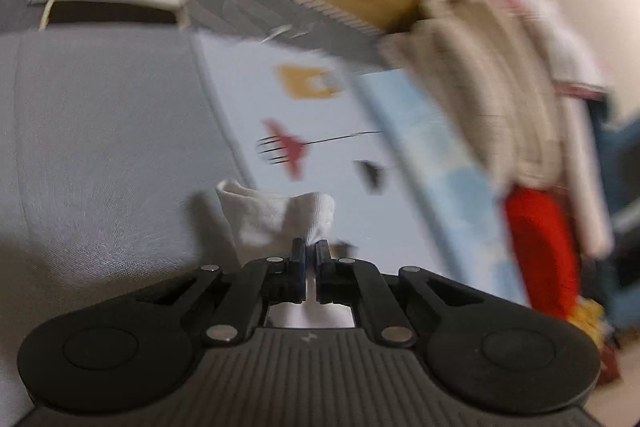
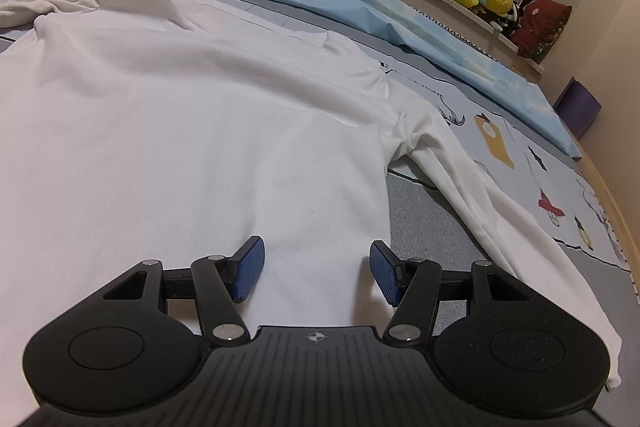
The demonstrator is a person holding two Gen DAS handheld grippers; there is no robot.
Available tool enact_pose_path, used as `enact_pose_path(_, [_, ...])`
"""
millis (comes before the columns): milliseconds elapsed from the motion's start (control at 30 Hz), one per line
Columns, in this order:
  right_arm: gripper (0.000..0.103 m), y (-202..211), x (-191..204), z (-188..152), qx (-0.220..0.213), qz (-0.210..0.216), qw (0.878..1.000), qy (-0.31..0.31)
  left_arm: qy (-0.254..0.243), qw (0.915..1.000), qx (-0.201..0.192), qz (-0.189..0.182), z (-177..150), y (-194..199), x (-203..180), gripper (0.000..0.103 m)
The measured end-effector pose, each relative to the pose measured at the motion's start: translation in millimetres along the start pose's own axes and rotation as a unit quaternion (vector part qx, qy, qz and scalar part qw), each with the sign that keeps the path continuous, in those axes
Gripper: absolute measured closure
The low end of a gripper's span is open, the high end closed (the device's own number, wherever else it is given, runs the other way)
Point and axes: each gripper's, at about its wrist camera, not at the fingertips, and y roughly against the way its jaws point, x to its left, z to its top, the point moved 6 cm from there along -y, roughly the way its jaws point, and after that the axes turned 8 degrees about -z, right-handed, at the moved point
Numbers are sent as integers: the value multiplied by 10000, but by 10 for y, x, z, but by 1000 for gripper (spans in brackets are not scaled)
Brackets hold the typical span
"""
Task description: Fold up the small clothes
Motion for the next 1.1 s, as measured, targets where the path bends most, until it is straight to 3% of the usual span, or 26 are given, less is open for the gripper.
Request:
enact_pose_path(133, [43, -2, -3, 6, 15, -8, 10000, 9, -100, 9998, 140, -47, -189, 433, 336, 99])
enact_pose_path(267, [43, -2, -5, 6, 15, -19, 10000, 11, -3, 9940, 903, 619, -597, 464, 931, 95])
enact_pose_path(333, [43, -3, -6, 5, 15, -13, 10000, 2, -91, 9918, 764, 1018, -639, 529, 1052, 90])
enact_pose_path(367, [43, -3, -4, 7, 22, -13, 10000, -10, -280, 9914, 567, 1148, -620, 604, 1026, 75])
enact_pose_path(433, [43, -1, -15, 2, 32, -5, 10000, -38, -599, 9879, 83, 1427, -536, 742, 860, 55])
enact_pose_path(500, [43, -7, -13, 5, 37, -6, 10000, -36, -1089, 9852, -174, 1313, -495, 781, 549, 52])
enact_pose_path(533, [43, -11, -14, 5, 39, -10, 10000, -30, -1333, 9846, -125, 1120, -508, 736, 355, 52])
enact_pose_path(600, [43, -16, -7, 10, 33, -24, 10000, -24, -1736, 9824, 440, 532, -647, 461, -38, 47])
enact_pose_path(633, [43, -15, -4, 10, 23, -24, 10000, -15, -1891, 9773, 929, 236, -760, 246, -187, 40])
enact_pose_path(667, [43, -12, -3, 10, 13, -18, 10000, -8, -2046, 9661, 1574, -44, -935, -16, -315, 43])
enact_pose_path(700, [43, -9, -4, 7, 3, -2, 10000, -9, -2222, 9544, 1993, -40, -1109, -300, -397, 45])
enact_pose_path(767, [43, -9, -10, 9, -8, 9, 10000, -24, -2570, 9397, 2163, 638, -1317, -779, -410, 58])
enact_pose_path(833, [43, -6, -17, 14, -11, 37, 10000, -58, -3038, 9348, 1602, 900, -1287, -1005, -552, 61])
enact_pose_path(867, [43, -5, -23, 16, -3, 41, 10000, -79, -3264, 9267, 1438, 1183, -1236, -1156, -614, 64])
enact_pose_path(933, [43, 6, -41, 29, -7, 89, 9998, -170, -3425, 9213, 1174, 1417, -1144, -1348, -673, 63])
enact_pose_path(1100, [43, 66, -38, 110, -122, 248, 9991, -329, -3277, 9237, 856, 1791, -766, -1806, -744, 62])
